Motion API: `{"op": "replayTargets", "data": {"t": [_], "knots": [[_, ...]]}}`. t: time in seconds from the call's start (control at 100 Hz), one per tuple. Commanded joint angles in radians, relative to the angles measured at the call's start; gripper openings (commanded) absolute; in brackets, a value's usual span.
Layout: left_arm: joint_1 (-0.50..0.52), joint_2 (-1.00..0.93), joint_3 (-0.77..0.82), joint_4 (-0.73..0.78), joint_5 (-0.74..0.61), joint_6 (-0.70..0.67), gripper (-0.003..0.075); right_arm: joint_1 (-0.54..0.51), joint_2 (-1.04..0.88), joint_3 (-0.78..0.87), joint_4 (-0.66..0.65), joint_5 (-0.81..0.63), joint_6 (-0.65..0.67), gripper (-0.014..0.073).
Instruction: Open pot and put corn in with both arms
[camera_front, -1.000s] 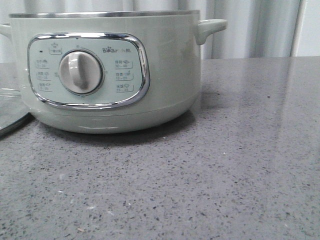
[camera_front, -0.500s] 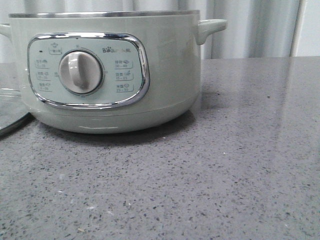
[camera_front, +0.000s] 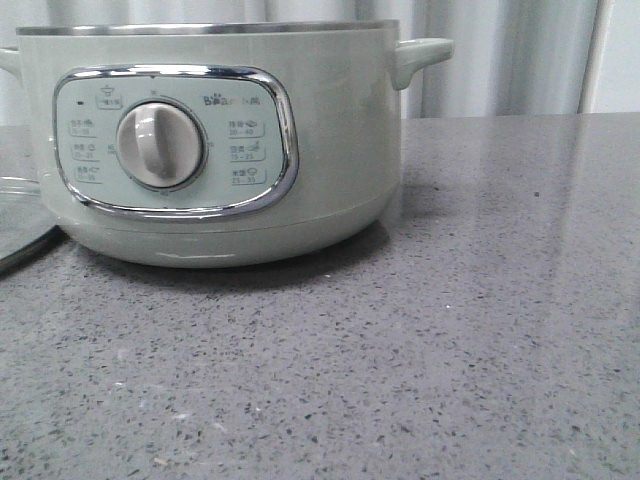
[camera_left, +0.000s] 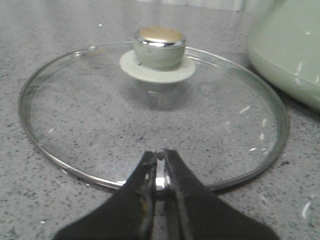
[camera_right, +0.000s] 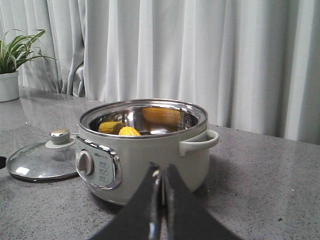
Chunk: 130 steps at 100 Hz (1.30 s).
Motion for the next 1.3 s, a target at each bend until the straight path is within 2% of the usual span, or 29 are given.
{"op": "replayTargets", "data": {"t": [0.0, 0.08, 1.29], "knots": [[0.017, -0.035, 0.008, -0.006, -0.026, 0.054, -0.0020, 0.003, -0.010, -0.023, -0.013, -0.080, -0.001, -0.0074], [0.020, -0.035, 0.008, -0.006, -0.033, 0.136, -0.0020, 0.003, -0.010, -0.023, -0.013, -0.080, -0.001, -0.0074], [0.020, -0.035, 0.007, -0.006, -0.033, 0.136, -0.0020, 0.003, -0.010, -0.023, -0.013, -0.080, -0.001, -0.0074]]}}
